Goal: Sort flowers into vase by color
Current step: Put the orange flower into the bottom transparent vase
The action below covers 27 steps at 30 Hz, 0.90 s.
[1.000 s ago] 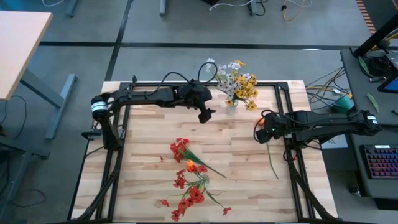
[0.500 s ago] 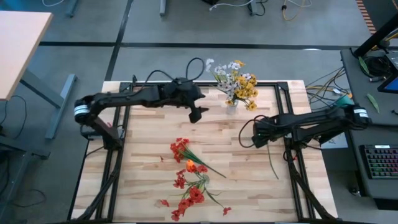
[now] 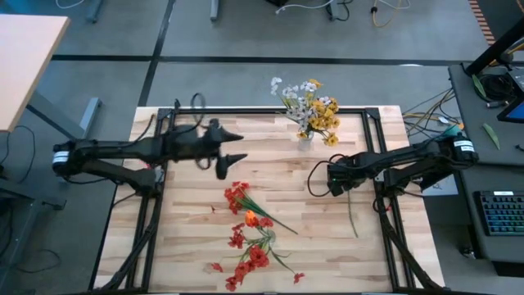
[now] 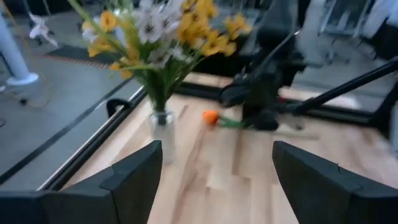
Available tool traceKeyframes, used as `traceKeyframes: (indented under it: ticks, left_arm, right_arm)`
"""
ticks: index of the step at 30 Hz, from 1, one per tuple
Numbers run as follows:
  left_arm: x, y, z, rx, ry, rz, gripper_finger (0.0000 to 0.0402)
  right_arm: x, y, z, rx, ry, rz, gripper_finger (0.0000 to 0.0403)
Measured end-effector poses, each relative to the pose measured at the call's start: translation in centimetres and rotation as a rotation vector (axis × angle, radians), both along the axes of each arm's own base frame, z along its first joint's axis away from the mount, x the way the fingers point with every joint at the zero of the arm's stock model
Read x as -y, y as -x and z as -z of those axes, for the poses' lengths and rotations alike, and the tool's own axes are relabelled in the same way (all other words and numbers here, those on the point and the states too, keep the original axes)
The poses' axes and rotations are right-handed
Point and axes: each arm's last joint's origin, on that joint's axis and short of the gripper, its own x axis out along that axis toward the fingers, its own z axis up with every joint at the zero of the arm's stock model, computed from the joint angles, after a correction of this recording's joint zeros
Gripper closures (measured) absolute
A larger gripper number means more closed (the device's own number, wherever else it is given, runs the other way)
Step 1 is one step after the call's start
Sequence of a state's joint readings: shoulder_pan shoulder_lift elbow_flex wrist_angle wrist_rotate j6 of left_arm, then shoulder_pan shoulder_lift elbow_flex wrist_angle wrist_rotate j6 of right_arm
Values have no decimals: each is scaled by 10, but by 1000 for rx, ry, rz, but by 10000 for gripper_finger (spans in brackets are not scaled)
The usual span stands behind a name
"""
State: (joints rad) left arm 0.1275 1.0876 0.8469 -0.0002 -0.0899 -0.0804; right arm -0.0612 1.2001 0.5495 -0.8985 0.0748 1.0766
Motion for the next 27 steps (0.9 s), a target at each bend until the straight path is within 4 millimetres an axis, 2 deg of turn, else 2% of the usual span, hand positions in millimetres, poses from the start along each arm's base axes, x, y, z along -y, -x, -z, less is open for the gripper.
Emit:
traceKeyframes:
  ticks: [4, 8, 13, 21, 27]
  left_arm:
    - [20, 21, 4, 69, 19, 26, 114]
    - [34, 35, 10, 118, 61, 75, 114]
    - [44, 44, 22, 132, 107, 121, 114]
    - [53, 51, 38, 208, 181, 161, 114]
    - [53, 51, 44, 239, 215, 160, 114]
  right_arm:
    - [-1, -2, 3, -10, -5, -8, 383]
    - [-5, -4, 1, 3, -8, -34, 389]
    - [-23, -17, -17, 124, -15, -133, 390]
    - [-72, -48, -66, 529, 77, -416, 390]
    - [-102, -71, -108, 907, 319, -608, 390]
